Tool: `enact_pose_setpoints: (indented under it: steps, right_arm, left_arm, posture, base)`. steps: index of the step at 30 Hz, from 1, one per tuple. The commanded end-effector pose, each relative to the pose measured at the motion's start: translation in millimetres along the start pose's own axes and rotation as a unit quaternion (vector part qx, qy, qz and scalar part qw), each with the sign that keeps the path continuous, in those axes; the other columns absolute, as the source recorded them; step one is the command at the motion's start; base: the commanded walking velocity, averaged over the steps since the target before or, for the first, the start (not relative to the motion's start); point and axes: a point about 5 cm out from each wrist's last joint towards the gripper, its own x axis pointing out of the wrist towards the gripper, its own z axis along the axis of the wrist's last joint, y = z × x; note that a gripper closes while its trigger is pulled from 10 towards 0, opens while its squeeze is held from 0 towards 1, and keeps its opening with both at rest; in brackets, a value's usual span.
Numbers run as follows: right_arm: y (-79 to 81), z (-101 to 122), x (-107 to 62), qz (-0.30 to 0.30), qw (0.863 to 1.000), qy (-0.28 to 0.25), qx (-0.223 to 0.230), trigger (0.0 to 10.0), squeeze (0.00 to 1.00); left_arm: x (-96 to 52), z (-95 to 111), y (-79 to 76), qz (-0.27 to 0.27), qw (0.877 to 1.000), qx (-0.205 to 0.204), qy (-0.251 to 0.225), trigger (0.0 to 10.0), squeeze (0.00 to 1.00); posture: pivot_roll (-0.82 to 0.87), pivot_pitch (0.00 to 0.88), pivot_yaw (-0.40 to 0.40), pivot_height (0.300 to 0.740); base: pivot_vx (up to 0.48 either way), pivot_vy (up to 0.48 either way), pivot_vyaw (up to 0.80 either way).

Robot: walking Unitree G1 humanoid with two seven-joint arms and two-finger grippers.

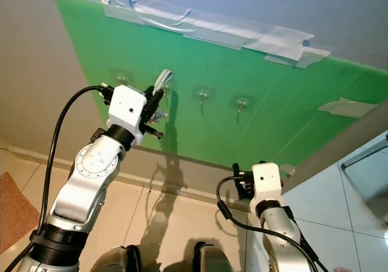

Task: Hang keys on a hook

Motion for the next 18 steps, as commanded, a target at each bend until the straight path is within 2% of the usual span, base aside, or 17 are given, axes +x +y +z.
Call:
enact_pose_setpoints:
  steps: [1, 7, 10, 18]
  right_arm:
    - [-5.2, -2.1, -1.2, -0.011, 1.0, 0.005, -0.002, 10.0, 0.04]
    - [-4.9, -1.9, -0.5, -0.011, 1.0, 0.003, -0.005, 10.0, 0.05]
    - [-4.6, -1.5, -0.7, -0.01, 1.0, 0.001, -0.004, 10.0, 0.06]
    - [-4.0, -1.3, -1.2, -0.007, 1.0, 0.0, -0.005, 10.0, 0.09]
  left_arm:
    - [-0.6, 3.6, -5.7, -0.012, 1.0, 0.001, -0.005, 10.0, 0.0]
    - [0.2, 3.2, -4.0, -0.005, 1.0, -0.003, -0.003, 10.0, 0.0]
    - [0.7, 3.2, -3.1, -0.003, 1.0, -0.007, -0.001, 10.0, 0.0]
    - [0.3, 2.2, -2.9, -0.004, 1.0, -0.006, -0.001, 10.0, 0.0]
  posture:
    - [-0.15, 0.143, -0.053, 0.74]
    - [-0.15, 0.142, -0.051, 0.74]
    - [-0.15, 0.141, -0.05, 0.74]
    - [-0.15, 0.141, -0.049, 0.74]
  base:
    - [0.0, -0.48, 0.0]
    - [0.0, -0.467, 0.0]
    - [0.259, -0.311, 0.0]
    - [0.0, 0.0, 0.76]
